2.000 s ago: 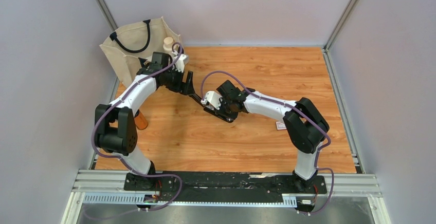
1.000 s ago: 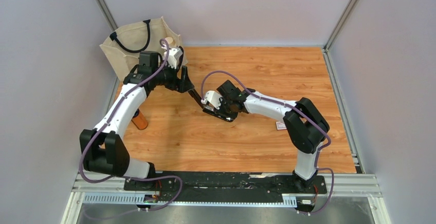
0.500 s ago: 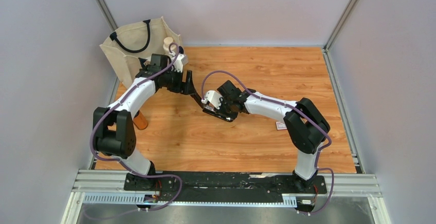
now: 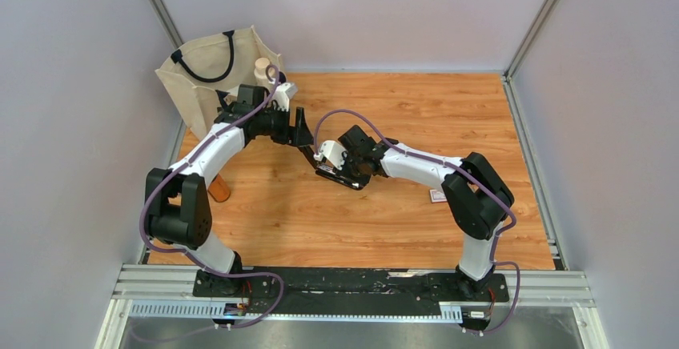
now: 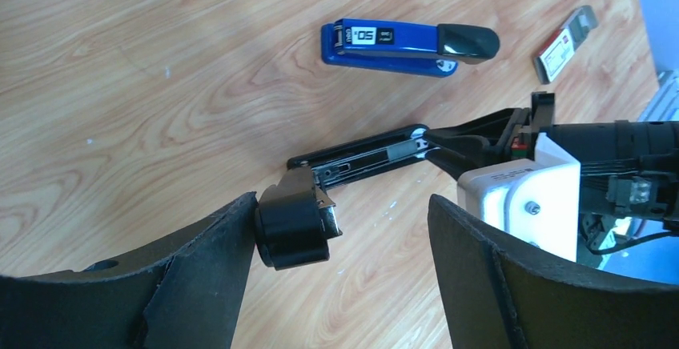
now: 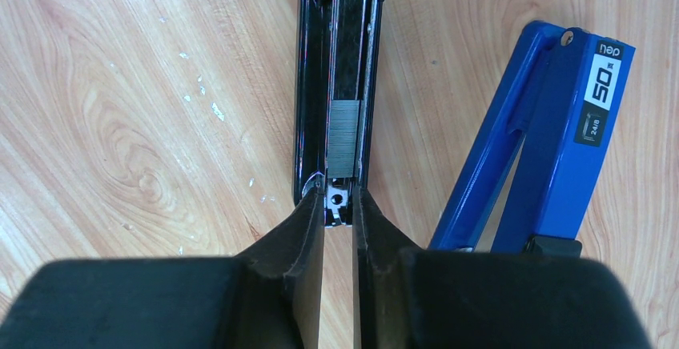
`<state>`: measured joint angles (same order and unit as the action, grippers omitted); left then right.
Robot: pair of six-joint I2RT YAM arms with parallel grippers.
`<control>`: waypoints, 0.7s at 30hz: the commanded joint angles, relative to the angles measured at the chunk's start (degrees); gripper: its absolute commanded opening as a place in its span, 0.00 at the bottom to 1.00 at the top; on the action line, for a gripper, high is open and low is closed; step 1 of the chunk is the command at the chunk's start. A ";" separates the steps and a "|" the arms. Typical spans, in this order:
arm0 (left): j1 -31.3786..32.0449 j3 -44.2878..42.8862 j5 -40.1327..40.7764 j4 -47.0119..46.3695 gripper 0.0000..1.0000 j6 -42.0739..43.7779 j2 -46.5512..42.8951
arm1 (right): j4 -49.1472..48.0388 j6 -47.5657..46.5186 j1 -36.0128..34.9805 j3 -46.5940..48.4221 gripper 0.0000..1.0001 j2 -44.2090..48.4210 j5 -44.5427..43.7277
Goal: Load the staples into the stapler
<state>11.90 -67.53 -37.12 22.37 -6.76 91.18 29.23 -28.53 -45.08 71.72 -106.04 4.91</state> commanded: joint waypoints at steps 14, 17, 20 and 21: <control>-0.39 4.16 -12.36 -14.28 0.85 -11.86 -4.95 | 2.14 1.55 -0.01 -1.85 0.09 -3.65 0.89; -1.09 4.60 -14.90 -16.38 0.85 -14.14 -4.61 | 1.88 1.46 -0.09 -2.03 0.10 -3.47 0.81; -1.00 5.30 -15.52 -18.06 0.85 -15.03 -4.60 | 1.53 1.55 -0.01 -2.03 0.10 -3.30 0.89; -1.18 5.13 -15.17 -17.63 0.85 -14.77 -4.69 | 1.27 1.73 -0.01 -2.11 0.10 -3.12 0.98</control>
<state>11.20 -62.83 -49.47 9.30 -19.29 89.32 29.08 -28.32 -45.08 71.72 -106.04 4.75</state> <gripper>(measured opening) 0.851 0.166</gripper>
